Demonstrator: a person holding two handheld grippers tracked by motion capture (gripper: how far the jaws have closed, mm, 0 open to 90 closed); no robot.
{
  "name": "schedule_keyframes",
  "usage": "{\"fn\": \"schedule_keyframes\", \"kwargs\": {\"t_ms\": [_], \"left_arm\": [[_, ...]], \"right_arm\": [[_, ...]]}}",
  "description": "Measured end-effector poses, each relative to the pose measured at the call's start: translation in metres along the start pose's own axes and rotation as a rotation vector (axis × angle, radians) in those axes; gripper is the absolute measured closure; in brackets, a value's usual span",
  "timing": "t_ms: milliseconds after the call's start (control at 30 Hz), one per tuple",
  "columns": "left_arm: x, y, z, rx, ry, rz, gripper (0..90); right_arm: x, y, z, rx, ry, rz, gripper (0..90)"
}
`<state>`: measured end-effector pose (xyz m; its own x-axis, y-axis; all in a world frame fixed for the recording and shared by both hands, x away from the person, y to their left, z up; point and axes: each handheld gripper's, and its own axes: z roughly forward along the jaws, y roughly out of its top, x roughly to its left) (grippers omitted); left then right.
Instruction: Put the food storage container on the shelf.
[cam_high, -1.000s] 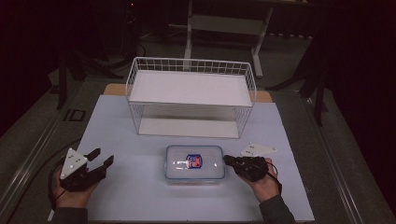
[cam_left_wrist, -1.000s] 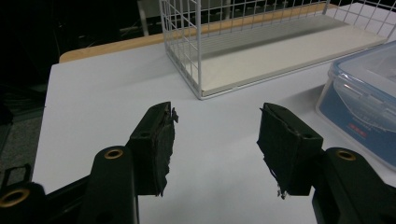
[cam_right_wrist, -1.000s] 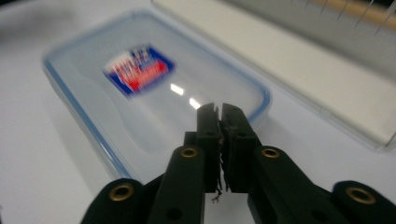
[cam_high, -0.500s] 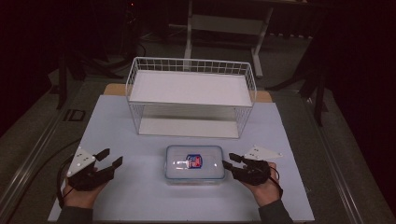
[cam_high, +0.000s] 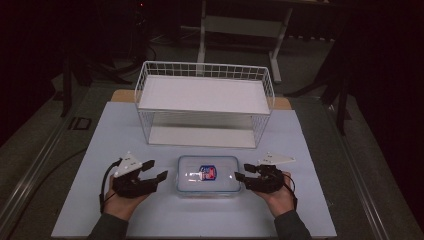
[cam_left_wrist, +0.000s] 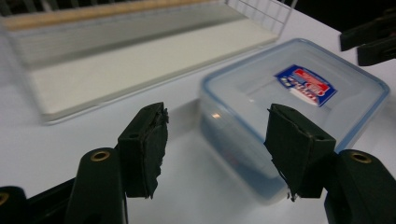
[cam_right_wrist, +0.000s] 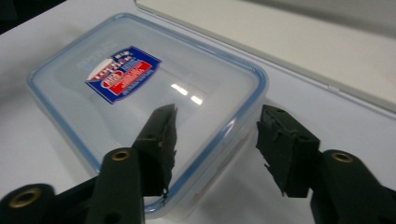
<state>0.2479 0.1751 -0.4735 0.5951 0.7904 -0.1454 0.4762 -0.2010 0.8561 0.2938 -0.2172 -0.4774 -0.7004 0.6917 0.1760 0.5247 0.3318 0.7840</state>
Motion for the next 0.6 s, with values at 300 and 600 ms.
{"fn": "schedule_keyframes", "kwargs": {"t_ms": [300, 600], "left_arm": [[-0.014, 0.003, 0.037, 0.082, -0.097, -0.060, 37.3], [-0.012, -0.001, 0.047, 0.124, -0.131, -0.090, 36.3]], "right_arm": [[-0.005, -0.003, 0.011, 0.053, 0.063, 0.048, 32.0], [-0.015, -0.007, 0.021, 0.086, 0.200, 0.160, 24.3]]}}
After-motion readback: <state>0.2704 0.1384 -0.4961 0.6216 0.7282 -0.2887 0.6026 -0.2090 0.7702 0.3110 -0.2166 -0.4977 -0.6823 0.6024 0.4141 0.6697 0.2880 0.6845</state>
